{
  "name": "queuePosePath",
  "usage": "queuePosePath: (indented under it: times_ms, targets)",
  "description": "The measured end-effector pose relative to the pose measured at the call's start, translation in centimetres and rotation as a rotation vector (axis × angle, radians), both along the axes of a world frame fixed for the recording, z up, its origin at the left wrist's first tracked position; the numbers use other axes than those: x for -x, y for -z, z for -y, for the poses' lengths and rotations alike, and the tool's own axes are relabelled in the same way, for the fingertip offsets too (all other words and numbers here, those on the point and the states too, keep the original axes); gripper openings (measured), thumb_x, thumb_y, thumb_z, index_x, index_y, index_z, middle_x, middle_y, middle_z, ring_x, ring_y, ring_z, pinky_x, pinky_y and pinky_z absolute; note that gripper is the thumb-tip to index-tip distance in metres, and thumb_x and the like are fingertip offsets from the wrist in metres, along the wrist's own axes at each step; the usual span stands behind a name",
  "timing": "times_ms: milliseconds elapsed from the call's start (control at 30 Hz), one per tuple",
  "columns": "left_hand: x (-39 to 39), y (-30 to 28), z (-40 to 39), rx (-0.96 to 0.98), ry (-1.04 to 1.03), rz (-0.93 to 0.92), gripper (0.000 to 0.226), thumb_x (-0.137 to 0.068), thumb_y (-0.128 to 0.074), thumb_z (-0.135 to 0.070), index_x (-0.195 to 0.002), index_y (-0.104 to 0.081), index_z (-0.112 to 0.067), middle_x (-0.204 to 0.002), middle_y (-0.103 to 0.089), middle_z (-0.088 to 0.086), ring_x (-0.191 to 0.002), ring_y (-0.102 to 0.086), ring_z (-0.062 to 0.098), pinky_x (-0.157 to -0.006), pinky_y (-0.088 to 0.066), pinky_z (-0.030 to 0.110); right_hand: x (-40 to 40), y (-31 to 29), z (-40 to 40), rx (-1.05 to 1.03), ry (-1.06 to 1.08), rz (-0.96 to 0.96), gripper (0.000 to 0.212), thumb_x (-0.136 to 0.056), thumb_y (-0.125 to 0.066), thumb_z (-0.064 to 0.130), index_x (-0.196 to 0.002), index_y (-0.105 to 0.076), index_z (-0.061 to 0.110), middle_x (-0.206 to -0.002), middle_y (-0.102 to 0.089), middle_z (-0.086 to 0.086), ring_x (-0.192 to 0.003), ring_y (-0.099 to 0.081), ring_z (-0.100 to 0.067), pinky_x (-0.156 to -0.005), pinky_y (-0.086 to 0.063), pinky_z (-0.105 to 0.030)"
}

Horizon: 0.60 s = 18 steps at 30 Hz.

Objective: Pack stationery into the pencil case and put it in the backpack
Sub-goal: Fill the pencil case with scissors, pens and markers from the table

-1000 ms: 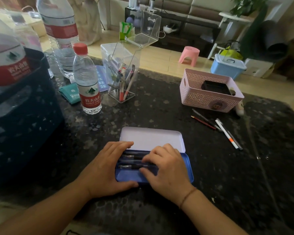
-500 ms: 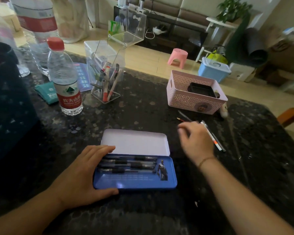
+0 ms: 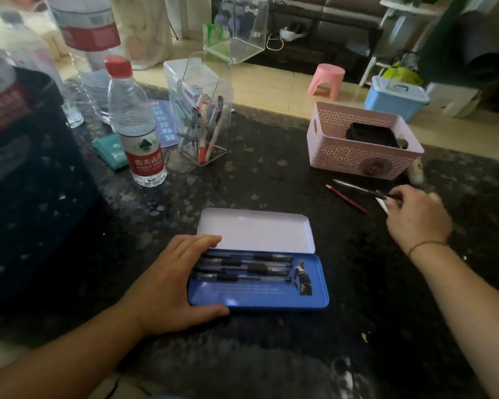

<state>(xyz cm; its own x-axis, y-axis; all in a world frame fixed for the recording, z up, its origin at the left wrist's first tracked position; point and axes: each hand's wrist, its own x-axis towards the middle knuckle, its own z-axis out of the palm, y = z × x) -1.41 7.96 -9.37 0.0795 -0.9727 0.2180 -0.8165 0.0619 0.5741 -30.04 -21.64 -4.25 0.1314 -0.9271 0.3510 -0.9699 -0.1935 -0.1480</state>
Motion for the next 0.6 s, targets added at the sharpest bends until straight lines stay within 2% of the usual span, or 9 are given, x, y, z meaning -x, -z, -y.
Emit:
queuePosePath:
  times_ms: [67,100,167,233,267,400,500,600]
  targets:
    - [0.0,0.0,0.0,0.001,0.005,-0.007,0.099,-0.065,-0.071,-0.078,-0.145,-0.023,-0.047,-0.135,-0.033,-0.031,-0.131,-0.037,-0.001,-0.108,-0.037,0.023,0.0,-0.5,-3.9,0.090,-0.244,0.166,0.015,-0.086,-0.064,0.020,-0.101,-0.065,0.022,-0.087,-0.065,-0.011,-0.083,-0.060,-0.033,-0.067,-0.044,-0.035]
    - [0.0,0.0,0.0,0.006,0.011,-0.012,0.099,-0.065,-0.072,-0.077,-0.145,-0.022,-0.047,-0.136,-0.031,-0.035,-0.131,-0.037,-0.001,-0.109,-0.036,0.020,-0.1,-0.6,-6.4,0.080,-0.375,0.259,0.015,-0.083,-0.066,0.021,-0.098,-0.065,0.025,-0.084,-0.066,-0.006,-0.078,-0.062,-0.027,-0.067,-0.046,-0.032]
    - [0.1,0.0,0.0,0.015,0.019,-0.023,0.100,-0.065,-0.074,-0.075,-0.146,-0.022,-0.045,-0.140,-0.025,-0.039,-0.132,-0.036,-0.002,-0.109,-0.032,0.015,-0.6,-0.4,-11.4,-0.029,-0.569,0.508,0.015,-0.080,-0.070,0.021,-0.092,-0.066,0.029,-0.085,-0.067,0.009,-0.077,-0.064,-0.012,-0.070,-0.049,-0.025]
    - [0.1,0.0,0.1,0.023,0.018,-0.037,0.101,-0.065,-0.075,-0.074,-0.146,-0.025,-0.042,-0.141,-0.024,-0.039,-0.131,-0.036,-0.003,-0.108,-0.030,0.012,-1.0,0.1,-14.9,-0.183,-0.705,0.718,0.016,-0.077,-0.073,0.022,-0.088,-0.067,0.031,-0.088,-0.067,0.012,-0.081,-0.066,-0.010,-0.072,-0.050,-0.017]
    - [0.1,0.0,0.1,0.023,0.017,-0.046,0.101,-0.065,-0.076,-0.073,-0.146,-0.026,-0.040,-0.141,-0.025,-0.038,-0.131,-0.036,-0.003,-0.108,-0.030,0.011,-1.3,0.4,-16.0,-0.249,-0.764,0.754,0.016,-0.075,-0.073,0.022,-0.087,-0.068,0.031,-0.088,-0.067,0.012,-0.082,-0.066,-0.012,-0.072,-0.051,-0.018]
    - [0.1,0.0,0.1,0.033,0.021,-0.066,0.099,-0.065,-0.073,-0.075,-0.146,-0.029,-0.040,-0.140,-0.027,-0.036,-0.127,-0.037,-0.006,-0.104,-0.029,0.007,-2.6,2.0,-17.4,-0.341,-0.889,0.634,0.020,-0.071,-0.078,0.015,-0.084,-0.072,0.028,-0.087,-0.064,0.012,-0.085,-0.062,-0.011,-0.074,-0.051,-0.025]
    - [0.1,-0.1,0.1,0.016,0.007,-0.093,0.097,-0.062,-0.071,-0.079,-0.142,-0.027,-0.047,-0.137,-0.026,-0.039,-0.125,-0.036,-0.010,-0.101,-0.028,0.004,-3.5,2.7,-17.3,-0.268,-0.853,0.479,0.018,-0.071,-0.075,0.013,-0.083,-0.071,0.026,-0.083,-0.067,0.013,-0.082,-0.058,-0.004,-0.070,-0.051,-0.027]
    - [0.1,-0.2,0.1,0.014,0.010,-0.094,0.096,-0.061,-0.070,-0.081,-0.141,-0.028,-0.048,-0.136,-0.024,-0.043,-0.126,-0.036,-0.011,-0.101,-0.027,0.003,-4.1,3.0,-17.4,-0.259,-0.871,0.423,0.020,-0.070,-0.070,0.006,-0.083,-0.069,0.020,-0.084,-0.067,0.008,-0.081,-0.058,-0.006,-0.072,-0.051,-0.027]
